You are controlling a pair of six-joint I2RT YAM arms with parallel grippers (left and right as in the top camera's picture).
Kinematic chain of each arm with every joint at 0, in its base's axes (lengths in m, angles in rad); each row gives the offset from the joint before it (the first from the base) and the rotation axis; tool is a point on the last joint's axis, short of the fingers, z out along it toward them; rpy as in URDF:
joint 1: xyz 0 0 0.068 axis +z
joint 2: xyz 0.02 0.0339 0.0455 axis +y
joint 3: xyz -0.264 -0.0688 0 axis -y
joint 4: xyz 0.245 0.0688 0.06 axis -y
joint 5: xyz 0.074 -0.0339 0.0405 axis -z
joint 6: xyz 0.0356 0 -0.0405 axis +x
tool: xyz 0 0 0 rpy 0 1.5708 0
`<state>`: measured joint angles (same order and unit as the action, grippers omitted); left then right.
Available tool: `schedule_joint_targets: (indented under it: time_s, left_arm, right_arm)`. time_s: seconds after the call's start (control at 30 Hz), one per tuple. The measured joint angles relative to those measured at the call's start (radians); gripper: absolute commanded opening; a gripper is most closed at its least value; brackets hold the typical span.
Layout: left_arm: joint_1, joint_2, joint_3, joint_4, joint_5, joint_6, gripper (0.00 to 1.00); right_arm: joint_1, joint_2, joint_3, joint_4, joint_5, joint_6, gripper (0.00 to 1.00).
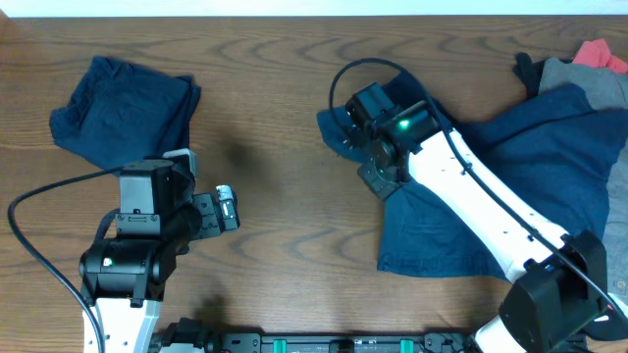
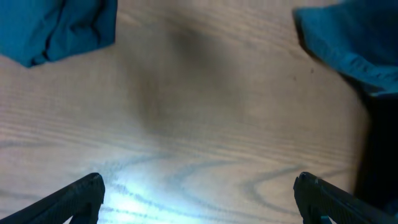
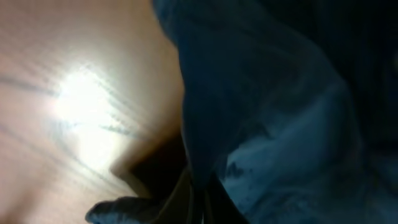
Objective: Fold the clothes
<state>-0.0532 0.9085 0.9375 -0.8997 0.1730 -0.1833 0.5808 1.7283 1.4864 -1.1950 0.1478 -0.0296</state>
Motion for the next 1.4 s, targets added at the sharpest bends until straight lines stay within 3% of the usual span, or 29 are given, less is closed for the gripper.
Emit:
schedule_joint_targets:
  time_s: [0.03, 0.07, 0.23, 0.53, 0.63, 0.87, 1.0, 1.2, 1.4]
  left_arm:
    - [0.000, 0.000, 0.000, 0.016, 0.000, 0.000, 0.98]
    - [0.000, 0.000, 0.000, 0.034, 0.000, 0.000, 0.98]
    - [0.000, 0.003, 0.000, 0.199, 0.000, -0.009, 0.98]
    - [-0.007, 0.184, 0.007, 0.428, 0.126, -0.072, 0.98]
    - [-0.024, 0.309, 0.007, 0.461, 0.182, -0.079, 0.98]
    - [-0.092, 0.575, 0.007, 0.592, 0.311, -0.103, 0.98]
    - [-0.154, 0.675, 0.007, 0.555, 0.395, -0.159, 0.98]
    - [-0.288, 0.718, 0.007, 0.478, 0.502, -0.267, 0.98]
    - [-0.425, 0.728, 0.006, 0.514, 0.423, -0.341, 0.98]
  right_arm:
    - [-0.001, -0.012, 0.000, 0.008, 0.005, 0.025, 0.58]
    - [-0.001, -0.030, 0.001, 0.015, 0.007, 0.042, 0.66]
    - [-0.001, -0.150, 0.006, 0.016, -0.013, 0.089, 0.70]
    - [-0.032, -0.241, 0.014, -0.062, 0.003, 0.230, 0.95]
    - [-0.079, -0.267, 0.014, -0.073, 0.013, 0.298, 0.99]
    - [-0.199, -0.342, 0.016, -0.141, 0.029, 0.391, 0.99]
    - [-0.269, -0.350, 0.016, -0.183, 0.029, 0.407, 0.99]
    - [-0.371, -0.349, 0.016, -0.202, 0.034, 0.416, 0.99]
    - [-0.399, -0.349, 0.016, -0.213, 0.034, 0.417, 0.99]
